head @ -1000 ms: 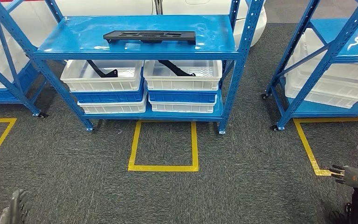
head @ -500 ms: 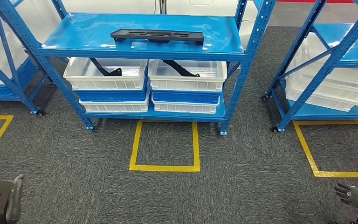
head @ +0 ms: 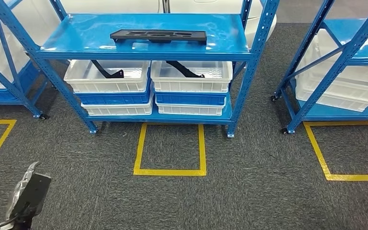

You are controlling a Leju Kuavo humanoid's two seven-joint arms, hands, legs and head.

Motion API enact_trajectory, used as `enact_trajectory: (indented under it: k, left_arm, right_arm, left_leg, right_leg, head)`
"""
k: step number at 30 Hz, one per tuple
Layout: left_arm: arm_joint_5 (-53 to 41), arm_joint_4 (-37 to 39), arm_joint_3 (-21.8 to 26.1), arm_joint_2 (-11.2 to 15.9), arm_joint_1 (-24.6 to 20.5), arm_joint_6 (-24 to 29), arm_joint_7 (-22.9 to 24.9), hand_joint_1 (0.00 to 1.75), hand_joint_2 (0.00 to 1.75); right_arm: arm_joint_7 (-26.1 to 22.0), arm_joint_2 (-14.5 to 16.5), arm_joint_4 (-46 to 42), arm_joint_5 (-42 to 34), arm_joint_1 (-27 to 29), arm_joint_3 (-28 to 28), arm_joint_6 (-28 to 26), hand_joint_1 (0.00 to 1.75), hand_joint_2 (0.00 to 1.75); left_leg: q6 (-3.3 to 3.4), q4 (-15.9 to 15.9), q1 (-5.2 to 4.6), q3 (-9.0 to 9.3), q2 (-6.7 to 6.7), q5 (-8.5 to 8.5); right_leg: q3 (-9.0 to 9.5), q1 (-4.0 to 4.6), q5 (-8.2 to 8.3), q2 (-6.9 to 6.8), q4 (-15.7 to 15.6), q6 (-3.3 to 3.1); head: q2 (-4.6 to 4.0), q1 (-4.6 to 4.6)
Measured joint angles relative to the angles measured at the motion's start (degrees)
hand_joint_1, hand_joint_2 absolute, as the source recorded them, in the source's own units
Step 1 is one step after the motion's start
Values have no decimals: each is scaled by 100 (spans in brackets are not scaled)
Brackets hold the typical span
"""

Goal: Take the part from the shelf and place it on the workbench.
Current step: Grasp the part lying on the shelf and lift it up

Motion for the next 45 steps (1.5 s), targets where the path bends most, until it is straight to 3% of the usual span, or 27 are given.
enact_trajectory:
  k: [2, 4, 5, 6, 7, 9, 10, 12, 15, 17, 19, 20, 21, 22, 24, 26, 29, 31, 34, 35, 36, 37, 38, 40, 42, 45]
  left_arm:
    - [-413, -51, -84, -45, -93, 1, 133, 0, 0]
    - [-828, -80, -188, -100, -167, -11, 271, 0, 0]
    - [-1036, -87, -241, -131, -190, -25, 336, 0, 0]
    - [-1245, -97, -292, -159, -213, -43, 401, 0, 0]
    - [-1457, -111, -339, -182, -242, -62, 466, 0, 0]
    - [-1890, -148, -418, -222, -318, -104, 590, 0, 0]
    - [-2107, -163, -457, -239, -360, -133, 651, 0, 0]
    - [-2532, -184, -538, -273, -416, -202, 768, 0, 0]
    - [-3171, -228, -655, -321, -470, -322, 937, 0, 0]
    - [-3601, -258, -726, -349, -531, -402, 1049, 0, 0]
    - [-4029, -269, -812, -380, -580, -490, 1159, 0, 0]
    - [-4248, -269, -867, -399, -599, -544, 1215, 0, 0]
    - [-4446, -269, -920, -416, -617, -598, 1263, 0, 0]
    - [-4648, -269, -973, -434, -635, -666, 1305, 0, 0]
    - [-5017, -269, -1080, -469, -678, -829, 1372, 0, 0]
    - [-5336, -268, -1190, -499, -720, -1013, 1421, 0, 0]
    - [-5656, -267, -1332, -530, -771, -1246, 1456, 0, 0]
    - [-5777, -268, -1409, -541, -806, -1357, 1483, 0, 0]
    - [-5867, -267, -1502, -547, -835, -1457, 1545, 0, 0]
    - [-5880, -267, -1536, -549, -835, -1474, 1554, 0, 0]
    - [-5894, -267, -1569, -551, -835, -1487, 1554, 0, 0]
    - [-5905, -267, -1597, -552, -836, -1494, 1554, 0, 0]
    - [-5912, -267, -1619, -554, -840, -1497, 1554, 0, 0]
    - [-5926, -267, -1658, -555, -858, -1501, 1554, 0, 0]
    - [-5933, -272, -1690, -558, -889, -1508, 1554, 0, 0]
    - [-5935, -281, -1721, -561, -912, -1521, 1554, 0, 0]
  right_arm:
    - [1, -22, 16, -60, 0, -7, -1, 0, 0]
    - [2, -43, 34, -111, 0, -18, -2, 0, 0]
    - [2, -49, 42, -137, 0, -22, -2, 0, 0]
    - [4, -55, 49, -155, -1, -25, -2, 0, 0]
    - [5, -60, 54, -173, -1, -27, -2, 0, 0]
    - [9, -68, 57, -203, -1, -28, -2, 0, 0]
    - [13, -73, 58, -215, -3, -29, -2, 0, 0]
    - [26, -87, 63, -234, -5, -30, -2, 0, 0]
    - [57, -108, 75, -256, -9, -29, -1, 0, 0]
    - [77, -122, 79, -274, -13, -28, 1, 0, 0]
    - [100, -129, 81, -288, -11, -28, 12, 0, 0]
    - [114, -131, 82, -291, -8, -28, 22, 0, 0]
    - [126, -133, 82, -294, -5, -27, 33, 0, 0]
    - [144, -137, 83, -296, -3, -27, 44, 0, 0]
    - [182, -151, 83, -298, -3, -26, 58, 0, 0]
    - [203, -163, 83, -306, -10, -27, 62, 0, 0]
    - [191, -163, 83, -333, -20, -28, 52, 0, 0]
    - [178, -166, 85, -346, -21, -28, 36, 0, 0]
    - [155, -170, 87, -349, -17, -28, 18, 0, 0]
    - [150, -170, 87, -349, -15, -28, 17, 0, 0]
    - [147, -169, 87, -348, -13, -28, 17, 0, 0]
    - [146, -168, 87, -348, -11, -28, 18, 0, 0]
    - [145, -166, 87, -348, -10, -28, 18, 0, 0]
    - [146, -157, 88, -347, -6, -28, 22, 0, 0]
    - [157, -150, 90, -343, -8, -28, 31, 0, 0]
    - [181, -153, 95, -332, -30, -27, 38, 0, 0]
  left_leg:
    - [-59, 533, 22, -237, 4, -294]
    - [-109, 1324, 36, -616, 5, -609]
    - [-123, 1570, 42, -743, 5, -655]
    - [-128, 1601, 47, -773, 6, -596]
    - [-129, 1412, 53, -699, 6, -444]
    - [-112, 597, 59, -340, 9, -40]
    - [-91, 248, 52, -189, 5, 85]
    - [-41, -41, 29, -77, -3, 137]
    - [67, -84, 28, -64, -4, 151]
    - [140, -107, 39, -47, 5, 163]
    - [176, -106, 27, -46, 13, 155]
    - [181, -105, 22, -45, 15, 150]
    - [184, -105, 19, -41, 13, 146]
    - [183, -104, 18, -32, 9, 142]
    - [167, -102, 15, -10, -1, 127]
    - [125, -89, -12, -3, -5, 102]
    - [44, -94, -21, 0, -1, 90]
    - [-19, 91, 1, -82, 2, -18]
    - [-95, 1162, 25, -619, 5, -442]
    - [-106, 1512, 28, -819, 5, -526]
    - [-106, 1670, 27, -934, 5, -510]
    - [-93, 1591, 26, -935, 5, -385]
    - [-66, 1300, 21, -832, 5, -175]
    - [23, 483, -15, -491, 12, 223]
    - [97, 5, -55, -269, 22, 297]
    - [165, -121, -41, -138, 6, 193]
  right_leg:
    - [9, -21, 12, -2, -14, -34]
    - [11, -18, 10, -3, -13, -46]
    - [15, -17, 8, -1, -12, -46]
    - [22, -16, 4, 2, -11, -46]
    - [34, -16, -2, 5, -10, -42]
    - [63, -8, -23, 7, -9, -18]
    - [67, 6, -37, 9, -3, 4]
    - [60, 29, -50, 12, -5, 47]
    - [41, 15, -114, 9, 52, 122]
    - [-171, 4, -403, 1, 538, 165]
    - [-578, 0, -775, -4, 1373, 189]
    - [-734, -2, -849, -5, 1667, 196]
    - [-792, -4, -816, -5, 1758, 197]
    - [-725, -6, -664, -6, 1588, 194]
    - [-357, -10, -251, -7, 784, 172]
    - [-72, -4, -32, -5, 153, 138]
    - [-26, 15, -14, -1, 19, 62]
    - [-4, 0, -14, -5, 1, 0]
    - [38, -10, -52, -9, -4, -60]
    - [59, -8, -72, -6, -3, -68]
    - [90, -7, -97, -3, -3, -70]
    - [133, -6, -128, 0, -3, -65]
    - [189, -6, -167, 3, -4, -55]
    - [289, 0, -254, 4, -14, -19]
    - [350, 10, -322, 7, -50, 37]
    - [435, 21, -346, -3, -37, 116]
  head:
    - [-1, -11]
    - [-1, -19]
    - [0, -20]
    - [0, -21]
    - [0, -21]
    - [-1, -21]
    - [-1, -20]
    - [-1, -14]
    - [0, -5]
    - [0, 8]
    - [0, 19]
    - [0, 20]
    - [0, 20]
    - [0, 20]
    - [0, 21]
    - [0, 22]
    - [0, 20]
    - [0, 12]
    - [0, -2]
    - [0, -4]
    - [0, -5]
    - [0, -5]
    - [0, -7]
    - [-1, -9]
    - [-1, -11]
    - [-1, 2]
